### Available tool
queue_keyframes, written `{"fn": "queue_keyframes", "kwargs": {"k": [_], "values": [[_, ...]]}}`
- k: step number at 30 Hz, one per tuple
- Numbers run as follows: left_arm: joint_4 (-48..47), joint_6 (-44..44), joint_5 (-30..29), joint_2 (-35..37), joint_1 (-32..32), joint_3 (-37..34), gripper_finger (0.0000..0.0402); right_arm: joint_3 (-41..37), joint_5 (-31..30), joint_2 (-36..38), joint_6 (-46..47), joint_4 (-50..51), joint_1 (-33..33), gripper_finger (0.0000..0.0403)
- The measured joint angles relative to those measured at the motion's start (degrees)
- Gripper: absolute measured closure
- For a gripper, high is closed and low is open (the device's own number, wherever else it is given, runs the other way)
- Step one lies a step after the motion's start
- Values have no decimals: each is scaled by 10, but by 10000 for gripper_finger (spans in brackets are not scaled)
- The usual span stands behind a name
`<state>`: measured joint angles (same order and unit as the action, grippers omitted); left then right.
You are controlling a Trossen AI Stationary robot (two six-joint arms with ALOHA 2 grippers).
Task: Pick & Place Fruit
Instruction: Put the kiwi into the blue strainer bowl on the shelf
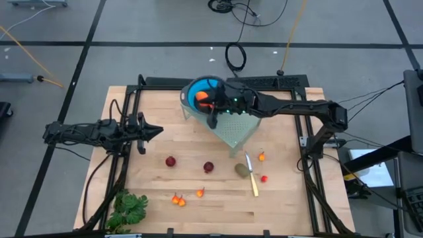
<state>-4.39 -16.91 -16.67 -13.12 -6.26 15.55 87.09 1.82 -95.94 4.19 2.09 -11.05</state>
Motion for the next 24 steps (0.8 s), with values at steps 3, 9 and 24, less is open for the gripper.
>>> {"fn": "queue_keyframes", "kwargs": {"k": [3,9,24], "values": [[-7,-9,0,0,0,0,376,0,0,4,-20,16,13,351],[-6,-11,0,0,0,0,376,-36,-2,28,-38,-7,41,396],[-5,-8,0,0,0,0,376,-338,-2,266,15,-184,68,402]]}}
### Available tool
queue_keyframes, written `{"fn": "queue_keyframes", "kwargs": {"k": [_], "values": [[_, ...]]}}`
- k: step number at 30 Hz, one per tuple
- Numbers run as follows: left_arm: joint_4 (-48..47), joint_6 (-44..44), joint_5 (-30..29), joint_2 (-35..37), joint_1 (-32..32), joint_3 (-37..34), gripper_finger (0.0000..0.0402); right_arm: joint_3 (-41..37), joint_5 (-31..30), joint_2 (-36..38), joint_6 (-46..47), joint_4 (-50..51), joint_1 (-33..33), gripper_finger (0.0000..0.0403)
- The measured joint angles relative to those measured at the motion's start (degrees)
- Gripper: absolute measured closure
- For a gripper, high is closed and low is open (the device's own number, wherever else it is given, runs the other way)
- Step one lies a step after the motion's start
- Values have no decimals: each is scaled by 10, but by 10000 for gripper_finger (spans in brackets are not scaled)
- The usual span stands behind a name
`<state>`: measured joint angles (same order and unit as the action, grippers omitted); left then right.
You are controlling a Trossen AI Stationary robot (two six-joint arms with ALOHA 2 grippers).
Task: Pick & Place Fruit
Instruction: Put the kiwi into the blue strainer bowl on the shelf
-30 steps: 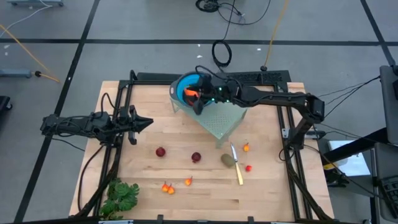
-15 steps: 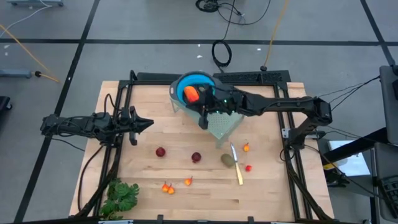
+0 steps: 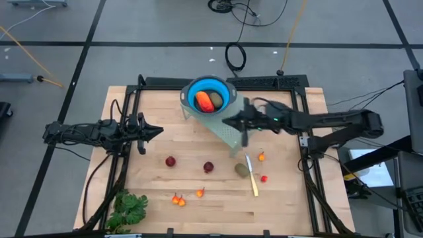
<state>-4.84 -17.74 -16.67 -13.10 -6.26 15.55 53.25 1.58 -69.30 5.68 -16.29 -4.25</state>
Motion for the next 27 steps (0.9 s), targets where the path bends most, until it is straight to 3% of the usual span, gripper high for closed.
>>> {"fn": "queue_keyframes", "kwargs": {"k": [7,15,20,27], "values": [[0,0,0,0,0,0,376,-126,0,122,49,-23,35,402],[3,0,0,0,0,0,376,-199,4,221,74,-23,97,402],[3,0,0,0,0,0,376,-230,48,248,74,-23,140,403],[3,2,0,0,0,0,376,-275,40,243,143,-23,180,403]]}}
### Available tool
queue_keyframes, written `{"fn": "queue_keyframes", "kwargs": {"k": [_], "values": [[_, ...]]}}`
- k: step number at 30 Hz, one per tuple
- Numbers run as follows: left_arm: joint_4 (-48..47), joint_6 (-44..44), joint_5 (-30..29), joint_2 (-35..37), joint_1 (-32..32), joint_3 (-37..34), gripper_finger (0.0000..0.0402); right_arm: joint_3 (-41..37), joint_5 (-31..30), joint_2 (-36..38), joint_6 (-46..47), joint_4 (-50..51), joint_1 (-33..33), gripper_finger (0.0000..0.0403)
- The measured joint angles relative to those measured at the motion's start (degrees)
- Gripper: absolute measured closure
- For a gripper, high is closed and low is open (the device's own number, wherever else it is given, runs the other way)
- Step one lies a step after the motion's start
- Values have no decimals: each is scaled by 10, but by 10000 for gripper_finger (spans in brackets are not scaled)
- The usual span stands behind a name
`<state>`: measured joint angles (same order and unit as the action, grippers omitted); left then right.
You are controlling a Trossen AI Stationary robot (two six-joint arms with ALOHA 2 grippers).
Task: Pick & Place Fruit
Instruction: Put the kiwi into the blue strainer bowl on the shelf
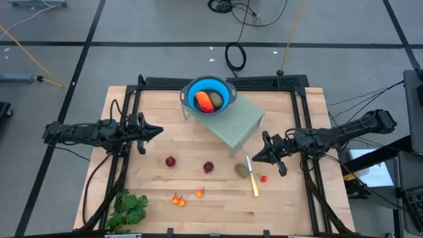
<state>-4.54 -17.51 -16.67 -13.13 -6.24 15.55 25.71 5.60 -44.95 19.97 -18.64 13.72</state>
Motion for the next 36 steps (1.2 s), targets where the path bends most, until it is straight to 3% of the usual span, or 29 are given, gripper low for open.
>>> {"fn": "queue_keyframes", "kwargs": {"k": [8,14,26,32,36], "values": [[0,24,0,0,0,0,376,-53,4,0,83,-39,0,403],[0,22,0,0,0,0,376,-91,3,0,69,-108,0,402],[0,23,1,0,0,0,376,-96,-29,0,28,-116,0,402],[0,23,1,0,0,0,376,-55,-30,-8,-13,-91,0,402],[0,23,2,0,0,0,376,7,-28,-30,-28,13,0,402]]}}
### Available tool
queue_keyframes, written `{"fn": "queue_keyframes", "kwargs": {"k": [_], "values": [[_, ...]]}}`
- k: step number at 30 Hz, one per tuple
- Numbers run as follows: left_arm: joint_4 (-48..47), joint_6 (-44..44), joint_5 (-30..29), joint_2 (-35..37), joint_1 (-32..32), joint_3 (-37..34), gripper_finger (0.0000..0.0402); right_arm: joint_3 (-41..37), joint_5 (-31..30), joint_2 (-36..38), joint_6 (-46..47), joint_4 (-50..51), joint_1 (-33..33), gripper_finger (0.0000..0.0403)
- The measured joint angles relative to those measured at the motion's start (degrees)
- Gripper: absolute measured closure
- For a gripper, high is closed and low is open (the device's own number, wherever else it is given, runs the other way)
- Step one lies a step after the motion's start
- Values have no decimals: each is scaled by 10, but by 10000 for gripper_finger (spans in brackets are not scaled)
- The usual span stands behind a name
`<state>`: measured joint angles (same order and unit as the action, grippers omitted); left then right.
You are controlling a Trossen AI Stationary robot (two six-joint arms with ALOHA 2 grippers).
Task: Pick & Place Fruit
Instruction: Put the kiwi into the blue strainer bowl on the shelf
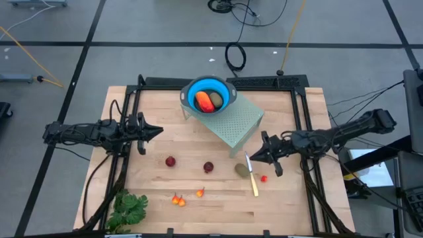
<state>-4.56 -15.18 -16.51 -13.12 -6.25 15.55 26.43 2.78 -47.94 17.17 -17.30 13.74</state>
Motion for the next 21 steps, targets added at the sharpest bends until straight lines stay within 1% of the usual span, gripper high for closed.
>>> {"fn": "queue_keyframes", "kwargs": {"k": [3,6,9,15,21], "values": [[0,0,1,0,0,0,376,53,2,-27,-2,99,6,402],[-1,0,1,0,0,0,376,99,3,-59,-9,168,21,402],[-1,0,1,0,0,0,376,135,3,-93,-10,205,39,402],[-4,0,1,0,0,0,376,184,2,-159,-9,243,71,403],[-4,0,4,0,0,0,376,242,0,-225,-8,310,87,403]]}}
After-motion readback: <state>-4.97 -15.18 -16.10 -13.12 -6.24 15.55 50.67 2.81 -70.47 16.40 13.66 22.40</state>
